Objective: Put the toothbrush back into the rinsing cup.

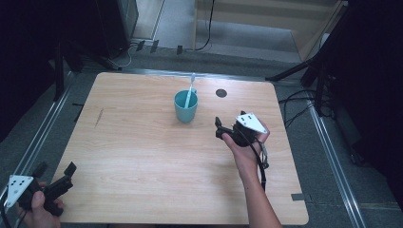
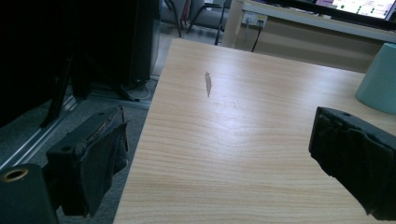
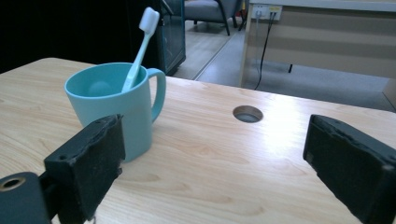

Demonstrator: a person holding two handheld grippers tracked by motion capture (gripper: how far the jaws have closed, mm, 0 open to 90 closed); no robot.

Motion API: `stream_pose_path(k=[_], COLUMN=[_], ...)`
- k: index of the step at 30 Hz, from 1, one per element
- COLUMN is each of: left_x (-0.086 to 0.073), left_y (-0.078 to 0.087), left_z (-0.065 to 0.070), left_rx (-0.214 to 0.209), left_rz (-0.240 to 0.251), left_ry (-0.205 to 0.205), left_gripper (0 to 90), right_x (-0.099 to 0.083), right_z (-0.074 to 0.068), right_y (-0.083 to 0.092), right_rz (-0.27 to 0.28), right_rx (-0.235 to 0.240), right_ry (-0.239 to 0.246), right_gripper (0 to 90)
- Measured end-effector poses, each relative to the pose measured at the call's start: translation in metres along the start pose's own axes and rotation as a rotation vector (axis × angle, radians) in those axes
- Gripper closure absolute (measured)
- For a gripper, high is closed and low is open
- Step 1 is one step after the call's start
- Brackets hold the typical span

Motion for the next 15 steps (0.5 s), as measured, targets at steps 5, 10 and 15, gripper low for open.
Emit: stream_pose_path(k=[5, 10, 15], left_x=[0.0, 0.0, 0.0], left_y=[0.0, 0.0, 0.0], left_z=[0.0, 0.0, 0.0], left_rx=[0.001, 0.005, 0.006], left_rz=[0.001, 0.001, 0.002], left_ry=[0.001, 0.0, 0.002], left_gripper=[4.9, 4.9, 4.9], right_x=[-0.01, -0.019, -0.026], right_z=[0.015, 0.033, 0.046], right_y=[0.018, 0.033, 0.049], right_rz=[0.001, 0.002, 0.018], right_rx=[-0.008, -0.039, -0.061], right_ry=[-0.009, -0.033, -0.031], right_gripper=[0.1, 0.1, 0.1])
Point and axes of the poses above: each handheld gripper's, and its own axes: y roughly backward along the jaws, x roughly out of its top, z roughly to its right, the point moved 3 cm from there along -y, roughly forward along the jaws, and after that the axes turned 3 degrees about -z, right-handed, at the moved point
